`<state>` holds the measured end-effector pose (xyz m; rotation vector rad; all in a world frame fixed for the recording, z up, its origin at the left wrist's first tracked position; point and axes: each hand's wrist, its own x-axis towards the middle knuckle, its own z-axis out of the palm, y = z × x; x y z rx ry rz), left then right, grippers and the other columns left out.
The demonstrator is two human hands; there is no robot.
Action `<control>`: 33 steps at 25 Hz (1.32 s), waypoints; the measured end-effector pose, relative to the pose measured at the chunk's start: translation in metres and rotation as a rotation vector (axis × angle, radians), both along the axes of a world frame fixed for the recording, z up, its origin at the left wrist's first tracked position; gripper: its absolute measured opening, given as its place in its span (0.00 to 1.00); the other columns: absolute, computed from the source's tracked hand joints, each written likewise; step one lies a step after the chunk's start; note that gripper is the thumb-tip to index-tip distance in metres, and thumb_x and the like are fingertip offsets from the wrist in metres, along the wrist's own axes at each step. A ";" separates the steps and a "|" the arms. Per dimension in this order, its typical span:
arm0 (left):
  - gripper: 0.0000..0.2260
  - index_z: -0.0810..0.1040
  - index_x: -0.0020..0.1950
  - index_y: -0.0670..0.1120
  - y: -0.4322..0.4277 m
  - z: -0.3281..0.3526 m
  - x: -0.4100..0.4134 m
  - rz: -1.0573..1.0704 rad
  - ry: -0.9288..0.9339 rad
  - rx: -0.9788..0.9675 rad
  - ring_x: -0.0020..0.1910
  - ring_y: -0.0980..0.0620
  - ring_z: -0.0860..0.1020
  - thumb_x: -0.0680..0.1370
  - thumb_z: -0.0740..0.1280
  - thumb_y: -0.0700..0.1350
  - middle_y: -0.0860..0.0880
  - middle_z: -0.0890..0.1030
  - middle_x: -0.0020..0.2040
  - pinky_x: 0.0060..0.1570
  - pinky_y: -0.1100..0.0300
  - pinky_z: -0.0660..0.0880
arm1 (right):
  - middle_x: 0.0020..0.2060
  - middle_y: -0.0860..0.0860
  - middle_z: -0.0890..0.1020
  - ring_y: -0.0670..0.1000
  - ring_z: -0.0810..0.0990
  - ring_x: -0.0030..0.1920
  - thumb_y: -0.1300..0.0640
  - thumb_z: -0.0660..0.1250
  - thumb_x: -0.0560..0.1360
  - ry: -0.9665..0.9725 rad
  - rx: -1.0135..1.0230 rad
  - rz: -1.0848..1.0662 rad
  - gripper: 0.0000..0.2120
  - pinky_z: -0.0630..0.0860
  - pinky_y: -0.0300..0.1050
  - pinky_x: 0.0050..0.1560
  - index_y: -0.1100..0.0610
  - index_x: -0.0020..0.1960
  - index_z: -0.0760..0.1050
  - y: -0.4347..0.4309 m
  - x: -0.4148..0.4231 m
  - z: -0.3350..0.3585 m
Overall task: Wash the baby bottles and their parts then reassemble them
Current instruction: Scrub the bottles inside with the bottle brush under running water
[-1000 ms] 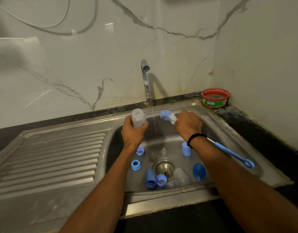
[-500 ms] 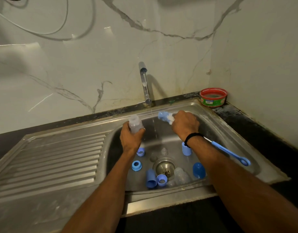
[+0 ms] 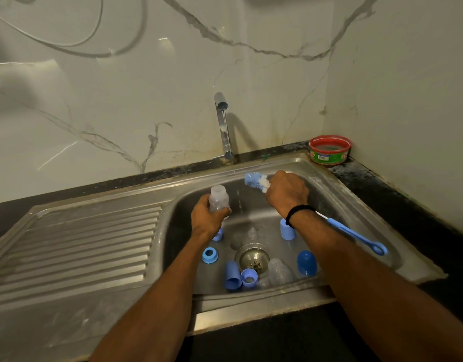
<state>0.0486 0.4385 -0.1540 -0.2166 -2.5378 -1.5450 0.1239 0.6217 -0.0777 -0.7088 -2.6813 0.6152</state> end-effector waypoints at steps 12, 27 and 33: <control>0.25 0.72 0.68 0.44 0.002 -0.001 -0.002 -0.008 -0.054 -0.007 0.62 0.49 0.76 0.73 0.77 0.40 0.45 0.78 0.63 0.60 0.55 0.74 | 0.57 0.57 0.81 0.58 0.79 0.58 0.53 0.69 0.77 -0.001 0.021 0.011 0.15 0.74 0.46 0.50 0.58 0.61 0.75 0.001 0.000 0.000; 0.26 0.72 0.69 0.43 0.005 -0.004 -0.004 -0.023 -0.095 -0.046 0.64 0.45 0.77 0.73 0.76 0.40 0.43 0.78 0.64 0.58 0.57 0.72 | 0.56 0.57 0.81 0.58 0.80 0.57 0.54 0.71 0.76 -0.025 0.027 0.014 0.17 0.75 0.48 0.52 0.57 0.62 0.75 -0.003 -0.001 -0.002; 0.26 0.72 0.69 0.43 0.007 -0.004 -0.005 0.006 -0.061 -0.014 0.64 0.44 0.77 0.73 0.77 0.41 0.43 0.78 0.65 0.59 0.55 0.74 | 0.55 0.57 0.81 0.57 0.80 0.55 0.53 0.72 0.75 -0.022 0.052 0.026 0.16 0.76 0.48 0.49 0.57 0.60 0.76 -0.005 -0.002 -0.004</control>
